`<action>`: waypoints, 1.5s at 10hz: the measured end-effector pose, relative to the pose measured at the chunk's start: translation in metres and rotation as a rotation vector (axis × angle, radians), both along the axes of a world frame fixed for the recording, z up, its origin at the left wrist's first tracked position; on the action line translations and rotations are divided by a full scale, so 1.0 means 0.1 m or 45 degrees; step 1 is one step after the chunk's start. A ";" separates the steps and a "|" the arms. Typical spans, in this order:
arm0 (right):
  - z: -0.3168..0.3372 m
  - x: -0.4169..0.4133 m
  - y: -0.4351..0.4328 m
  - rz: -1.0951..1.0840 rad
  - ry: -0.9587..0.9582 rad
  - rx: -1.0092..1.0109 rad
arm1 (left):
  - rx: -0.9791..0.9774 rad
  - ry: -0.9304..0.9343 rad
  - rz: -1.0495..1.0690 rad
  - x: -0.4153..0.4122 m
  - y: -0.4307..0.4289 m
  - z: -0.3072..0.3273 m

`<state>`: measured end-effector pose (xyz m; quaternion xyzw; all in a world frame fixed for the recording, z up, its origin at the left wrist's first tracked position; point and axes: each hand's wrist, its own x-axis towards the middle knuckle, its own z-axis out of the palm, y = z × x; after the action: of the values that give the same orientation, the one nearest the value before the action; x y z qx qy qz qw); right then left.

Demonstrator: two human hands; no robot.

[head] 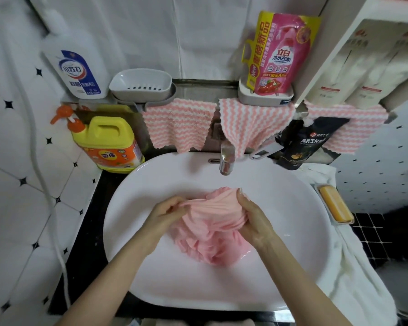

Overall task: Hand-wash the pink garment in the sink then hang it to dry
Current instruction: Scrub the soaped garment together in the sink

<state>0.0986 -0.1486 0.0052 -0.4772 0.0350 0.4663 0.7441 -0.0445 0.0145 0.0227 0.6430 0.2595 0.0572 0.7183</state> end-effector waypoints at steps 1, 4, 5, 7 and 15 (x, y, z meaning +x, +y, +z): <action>0.05 -0.07 0.19 -0.277 0.003 -0.074 | -0.389 -0.116 0.228 0.15 -0.26 0.01; 0.17 -0.46 0.57 -0.311 -1.092 -0.827 | -0.598 0.007 0.449 0.48 -0.74 0.07; 0.21 -0.78 0.53 -0.234 -1.104 -0.626 | -0.658 0.084 0.493 0.53 -0.65 -0.03; 0.22 -0.53 0.53 -0.347 -0.968 -0.725 | -0.456 0.231 0.593 0.55 -0.74 -0.09; 0.22 -0.85 0.48 -0.215 -1.311 -0.476 | -1.015 -0.052 0.665 0.33 -0.73 0.20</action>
<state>0.0134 -0.1005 0.0272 -0.7630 -0.2128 0.0974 0.6025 -0.0115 -0.0585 0.0423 0.2292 0.3999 0.1444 0.8756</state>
